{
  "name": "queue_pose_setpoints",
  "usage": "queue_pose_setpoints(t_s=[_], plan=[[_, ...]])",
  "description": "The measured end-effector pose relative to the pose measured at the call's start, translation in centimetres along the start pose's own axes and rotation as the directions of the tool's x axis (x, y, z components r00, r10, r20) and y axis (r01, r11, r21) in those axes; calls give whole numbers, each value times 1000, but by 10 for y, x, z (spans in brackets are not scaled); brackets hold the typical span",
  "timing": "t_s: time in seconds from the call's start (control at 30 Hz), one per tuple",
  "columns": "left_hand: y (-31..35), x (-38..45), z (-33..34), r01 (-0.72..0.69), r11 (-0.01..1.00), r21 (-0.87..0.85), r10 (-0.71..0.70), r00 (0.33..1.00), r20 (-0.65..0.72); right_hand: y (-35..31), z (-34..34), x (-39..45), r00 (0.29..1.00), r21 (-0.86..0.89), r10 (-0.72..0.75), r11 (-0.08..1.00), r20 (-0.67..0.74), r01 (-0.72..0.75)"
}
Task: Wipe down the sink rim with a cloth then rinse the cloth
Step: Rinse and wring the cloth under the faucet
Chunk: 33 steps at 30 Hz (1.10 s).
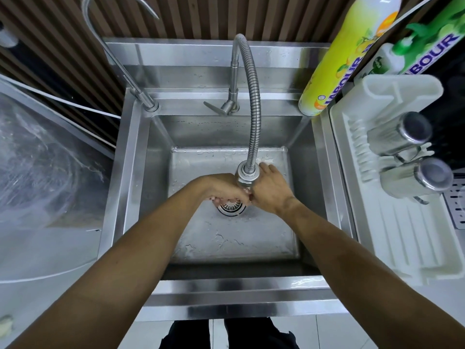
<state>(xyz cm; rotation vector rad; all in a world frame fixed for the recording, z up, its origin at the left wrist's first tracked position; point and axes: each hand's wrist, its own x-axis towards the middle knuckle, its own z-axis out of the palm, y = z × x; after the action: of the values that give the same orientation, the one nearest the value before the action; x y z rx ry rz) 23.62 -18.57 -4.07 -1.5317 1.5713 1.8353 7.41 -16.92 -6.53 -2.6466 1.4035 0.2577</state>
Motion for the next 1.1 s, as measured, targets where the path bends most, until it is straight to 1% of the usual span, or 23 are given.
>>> queue_pose_setpoints(t_s=[0.1,0.17,0.23,0.27,0.3,0.37,0.4,0.43,0.47,0.53,0.6,0.63,0.67,0.7,0.73,0.77,0.83,0.87,0.93,0.97,1.0,1.03,1.1], plan=[[1,3,10,-90,946,313,150,974,-172,-8,-17,7,973,-5,117,993,198,-118],[-2,2,15,5,866,499,172,935,-309,-18,-20,10,938,80,221,965,267,-250],[-4,-2,18,132,799,586,166,889,-426,-25,-11,14,873,283,316,857,372,-431],[-6,-2,18,166,769,618,180,870,-458,-29,-7,15,835,396,327,764,442,-509],[-10,-2,19,182,727,663,218,853,-473,-31,-4,17,827,495,300,686,476,-534],[-15,-1,20,186,621,761,325,822,-467,-30,0,21,839,605,208,608,503,-514],[-18,0,23,184,596,782,361,808,-465,-29,-1,21,830,625,180,579,528,-523],[-20,3,24,176,609,774,362,806,-469,-27,-2,20,815,634,177,546,552,-548],[-19,7,23,167,637,752,343,813,-471,-25,0,18,801,634,192,519,567,-574],[-21,20,15,100,795,598,226,866,-446,-20,11,17,790,652,211,466,575,-598],[-27,25,-5,40,932,362,91,937,-338,-14,25,15,780,646,269,444,565,-620],[-30,23,-18,29,980,197,27,961,-274,-12,29,12,778,633,304,456,549,-625],[-31,19,-29,14,1000,-9,-16,974,-226,-11,30,8,780,619,331,476,531,-625],[-30,15,-41,-27,971,-237,-27,975,-222,-10,28,4,781,623,350,473,516,-623],[-26,11,-51,-108,896,-430,-16,961,-275,-10,26,1,778,646,366,433,510,-628],[-21,10,-61,-206,818,-536,-13,927,-375,-10,28,0,775,675,375,384,509,-630],[-9,10,-79,-388,655,-648,-24,847,-531,-7,44,1,790,743,353,292,501,-602],[-4,11,-87,-456,554,-697,-27,827,-562,-5,58,2,797,767,350,258,493,-587],[7,15,-100,-540,350,-765,-36,809,-587,-9,52,0,799,791,357,213,484,-573],[15,16,-101,-574,285,-767,-36,794,-607,-13,42,-4,797,794,362,202,483,-573],[22,16,-100,-605,271,-749,-45,769,-638,-16,33,-8,790,787,367,200,492,-583],[28,17,-95,-627,315,-713,-47,740,-671,-19,27,-12,780,776,367,200,506,-598],[31,20,-87,-629,456,-630,-48,689,-723,-18,32,-17,758,742,359,216,544,-635]])
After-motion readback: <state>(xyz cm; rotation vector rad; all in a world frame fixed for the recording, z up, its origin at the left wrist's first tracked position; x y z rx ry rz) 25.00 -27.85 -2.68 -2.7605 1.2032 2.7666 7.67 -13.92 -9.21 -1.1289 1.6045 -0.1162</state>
